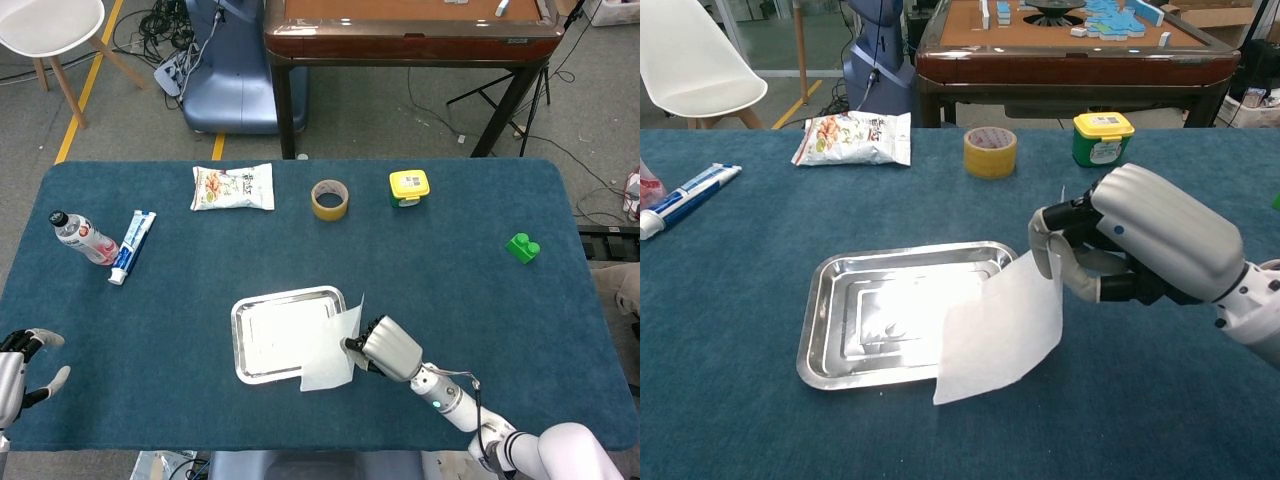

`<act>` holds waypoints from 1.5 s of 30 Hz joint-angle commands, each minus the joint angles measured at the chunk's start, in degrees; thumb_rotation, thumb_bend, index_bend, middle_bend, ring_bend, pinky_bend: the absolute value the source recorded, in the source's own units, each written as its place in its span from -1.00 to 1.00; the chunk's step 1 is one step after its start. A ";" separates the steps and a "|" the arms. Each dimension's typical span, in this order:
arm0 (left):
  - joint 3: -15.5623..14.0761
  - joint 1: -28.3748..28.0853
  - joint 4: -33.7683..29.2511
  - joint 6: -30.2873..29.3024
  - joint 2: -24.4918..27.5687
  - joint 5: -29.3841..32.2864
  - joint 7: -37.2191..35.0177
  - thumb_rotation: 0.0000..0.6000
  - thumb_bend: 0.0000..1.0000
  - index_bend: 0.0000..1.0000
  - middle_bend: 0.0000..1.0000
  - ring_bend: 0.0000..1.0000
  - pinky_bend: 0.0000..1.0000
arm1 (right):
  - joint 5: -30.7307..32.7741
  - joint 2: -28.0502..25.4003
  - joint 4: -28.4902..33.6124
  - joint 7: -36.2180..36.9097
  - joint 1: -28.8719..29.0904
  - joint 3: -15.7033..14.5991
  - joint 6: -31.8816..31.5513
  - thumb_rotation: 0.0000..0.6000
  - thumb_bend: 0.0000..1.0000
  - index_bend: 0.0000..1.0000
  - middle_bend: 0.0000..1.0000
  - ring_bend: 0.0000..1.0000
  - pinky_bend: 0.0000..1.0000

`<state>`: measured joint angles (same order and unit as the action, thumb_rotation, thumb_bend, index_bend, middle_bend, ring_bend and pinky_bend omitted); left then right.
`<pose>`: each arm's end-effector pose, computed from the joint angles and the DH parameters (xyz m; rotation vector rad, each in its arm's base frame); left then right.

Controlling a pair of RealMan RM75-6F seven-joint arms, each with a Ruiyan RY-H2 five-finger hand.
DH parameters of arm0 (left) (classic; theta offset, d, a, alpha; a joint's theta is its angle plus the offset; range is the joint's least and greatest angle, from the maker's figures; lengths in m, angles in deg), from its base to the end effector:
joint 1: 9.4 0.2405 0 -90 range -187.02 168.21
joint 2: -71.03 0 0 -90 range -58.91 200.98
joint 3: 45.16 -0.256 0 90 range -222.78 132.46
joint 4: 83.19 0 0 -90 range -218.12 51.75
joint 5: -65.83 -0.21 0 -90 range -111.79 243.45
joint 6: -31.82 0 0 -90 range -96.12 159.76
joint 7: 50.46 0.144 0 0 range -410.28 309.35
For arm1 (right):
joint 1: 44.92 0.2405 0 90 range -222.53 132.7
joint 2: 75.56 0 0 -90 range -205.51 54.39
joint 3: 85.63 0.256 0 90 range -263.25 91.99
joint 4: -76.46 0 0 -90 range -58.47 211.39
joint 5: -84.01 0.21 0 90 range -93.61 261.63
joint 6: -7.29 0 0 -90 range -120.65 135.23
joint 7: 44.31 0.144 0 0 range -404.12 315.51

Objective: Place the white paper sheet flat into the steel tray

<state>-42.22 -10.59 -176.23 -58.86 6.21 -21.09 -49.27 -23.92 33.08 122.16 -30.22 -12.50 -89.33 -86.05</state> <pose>-0.3108 0.1608 0.1663 -1.3061 -0.8636 -0.9294 -0.1754 -0.2597 -0.0502 1.9704 -0.5170 1.6201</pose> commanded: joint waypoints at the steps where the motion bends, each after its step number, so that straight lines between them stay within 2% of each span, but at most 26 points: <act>1: -0.03 -0.03 0.01 0.10 -0.04 0.01 0.03 1.00 -0.54 -0.15 -0.18 -0.38 -0.08 | 0.55 -0.18 0.02 -0.59 -0.15 0.21 0.41 1.00 0.41 0.32 1.00 1.00 1.00; 20: -0.15 -0.21 0.01 0.56 -0.07 0.02 -0.24 1.00 -0.54 -0.15 -0.18 -0.38 -0.08 | 5.37 -1.18 3.57 -8.83 -2.25 3.21 1.88 1.00 0.41 0.32 1.00 1.00 1.00; 36: -0.13 -0.09 -0.15 0.26 0.19 -0.06 -0.50 1.00 -0.54 -0.14 -0.18 -0.38 -0.08 | 6.04 -0.09 6.14 -11.91 -3.45 2.34 4.31 1.00 0.40 0.32 1.00 1.00 1.00; 39: -0.10 -0.03 -0.20 0.09 0.26 -0.10 -0.60 1.00 -0.55 -0.15 -0.18 -0.38 -0.08 | 6.08 -0.06 6.49 -11.87 -3.47 2.26 4.73 1.00 0.32 0.32 1.00 1.00 1.00; 45: -0.13 0.00 -0.25 0.06 0.33 -0.14 -0.63 1.00 -0.54 -0.15 -0.18 -0.38 -0.08 | 6.33 -0.68 8.08 -12.23 -3.37 2.27 5.93 1.00 -0.16 0.08 1.00 1.00 1.00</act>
<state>-42.35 -10.59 -176.48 -58.80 6.55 -21.23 -49.90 -17.63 32.52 130.06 -42.35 -15.90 -87.06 -80.27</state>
